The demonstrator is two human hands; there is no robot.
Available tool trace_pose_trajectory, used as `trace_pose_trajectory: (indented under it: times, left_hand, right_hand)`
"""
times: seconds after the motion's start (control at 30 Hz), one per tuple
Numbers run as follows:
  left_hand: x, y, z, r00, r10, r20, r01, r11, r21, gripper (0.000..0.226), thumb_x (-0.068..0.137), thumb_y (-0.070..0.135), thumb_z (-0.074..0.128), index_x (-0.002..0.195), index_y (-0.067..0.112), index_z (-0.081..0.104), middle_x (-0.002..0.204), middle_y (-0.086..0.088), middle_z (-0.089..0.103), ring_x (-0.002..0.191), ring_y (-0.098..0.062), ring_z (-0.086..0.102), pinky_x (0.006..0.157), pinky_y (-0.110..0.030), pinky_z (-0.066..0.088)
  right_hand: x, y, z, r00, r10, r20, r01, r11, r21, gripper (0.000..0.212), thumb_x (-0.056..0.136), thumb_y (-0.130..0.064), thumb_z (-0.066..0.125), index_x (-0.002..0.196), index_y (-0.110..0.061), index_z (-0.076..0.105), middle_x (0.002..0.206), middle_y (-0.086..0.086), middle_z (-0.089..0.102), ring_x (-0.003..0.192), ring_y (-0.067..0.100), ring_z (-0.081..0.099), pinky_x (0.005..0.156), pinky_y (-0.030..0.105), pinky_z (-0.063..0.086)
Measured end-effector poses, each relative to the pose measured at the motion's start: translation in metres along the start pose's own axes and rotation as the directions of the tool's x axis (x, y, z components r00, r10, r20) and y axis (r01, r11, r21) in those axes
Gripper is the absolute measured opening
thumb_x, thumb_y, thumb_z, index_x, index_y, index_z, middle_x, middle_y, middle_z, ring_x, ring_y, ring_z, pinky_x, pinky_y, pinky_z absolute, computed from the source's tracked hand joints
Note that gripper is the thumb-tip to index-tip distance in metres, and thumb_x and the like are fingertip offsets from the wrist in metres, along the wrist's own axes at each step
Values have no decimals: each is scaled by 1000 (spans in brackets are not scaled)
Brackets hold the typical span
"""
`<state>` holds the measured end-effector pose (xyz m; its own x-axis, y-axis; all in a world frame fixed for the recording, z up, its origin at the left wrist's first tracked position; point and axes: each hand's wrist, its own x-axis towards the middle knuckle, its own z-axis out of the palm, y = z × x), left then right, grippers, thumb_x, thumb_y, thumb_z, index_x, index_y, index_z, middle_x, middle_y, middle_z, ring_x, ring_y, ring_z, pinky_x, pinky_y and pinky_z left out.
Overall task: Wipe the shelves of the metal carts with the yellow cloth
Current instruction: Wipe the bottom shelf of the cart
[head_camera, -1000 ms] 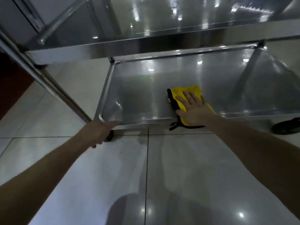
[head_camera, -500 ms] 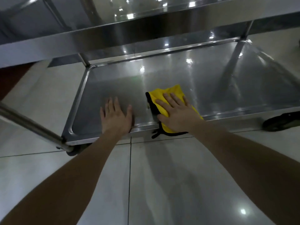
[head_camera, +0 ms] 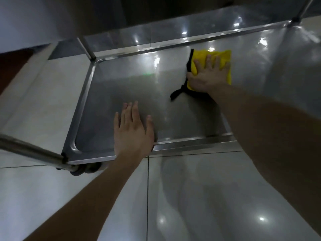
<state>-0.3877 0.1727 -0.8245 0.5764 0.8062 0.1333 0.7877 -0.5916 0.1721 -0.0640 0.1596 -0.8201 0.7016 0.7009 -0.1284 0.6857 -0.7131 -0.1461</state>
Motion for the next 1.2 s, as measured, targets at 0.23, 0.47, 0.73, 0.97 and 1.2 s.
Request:
trace_pose_trajectory:
  times: [0.23, 0.47, 0.73, 0.97, 1.2]
  left_hand:
    - [-2, -3, -6, 994, -25, -109, 13, 993, -114, 71, 111, 45, 19, 169, 6, 26, 173, -15, 36, 166, -25, 21, 135, -47, 13]
    - [-10, -3, -8, 991, -41, -125, 20, 986, -163, 69, 110, 42, 25, 166, 2, 32, 168, -20, 43, 163, -32, 29, 134, -52, 16]
    - [-27, -19, -11, 995, -32, -97, 20, 992, -125, 71, 110, 44, 24, 167, 2, 30, 171, -20, 39, 165, -31, 25, 135, -50, 12]
    - [-25, -26, -7, 994, -22, -106, 10, 993, -114, 63, 115, 43, 29, 168, 9, 28, 172, -14, 36, 166, -26, 19, 137, -47, 9]
    - [-24, -27, -12, 994, 15, -113, -30, 991, -132, 66, 112, 41, 27, 167, 5, 31, 170, -16, 39, 165, -28, 23, 136, -46, 12]
  right_hand:
    - [-85, -79, 23, 896, -444, 0, 444, 894, -62, 73, 103, -72, 26, 169, -47, 8, 180, 2, -4, 165, 29, -6, 128, 66, -4]
    - [-210, -31, 24, 809, -583, 71, 587, 806, -70, 68, 105, -67, 16, 168, -47, 4, 179, -4, -6, 165, 22, -9, 130, 58, 1]
    - [-225, -27, 29, 804, -592, 55, 592, 806, 13, 81, 91, -81, 4, 166, -52, 10, 179, -8, -1, 166, 19, -6, 131, 57, -1]
    - [-79, 9, 3, 975, -222, 27, 222, 975, -9, 82, 96, -84, 27, 168, -50, 5, 179, -5, -9, 165, 21, -9, 129, 63, -3]
    - [-85, -63, 16, 962, -273, 28, 274, 961, -45, 80, 99, -80, 18, 169, -44, 3, 179, 9, -10, 164, 37, -12, 124, 72, -8]
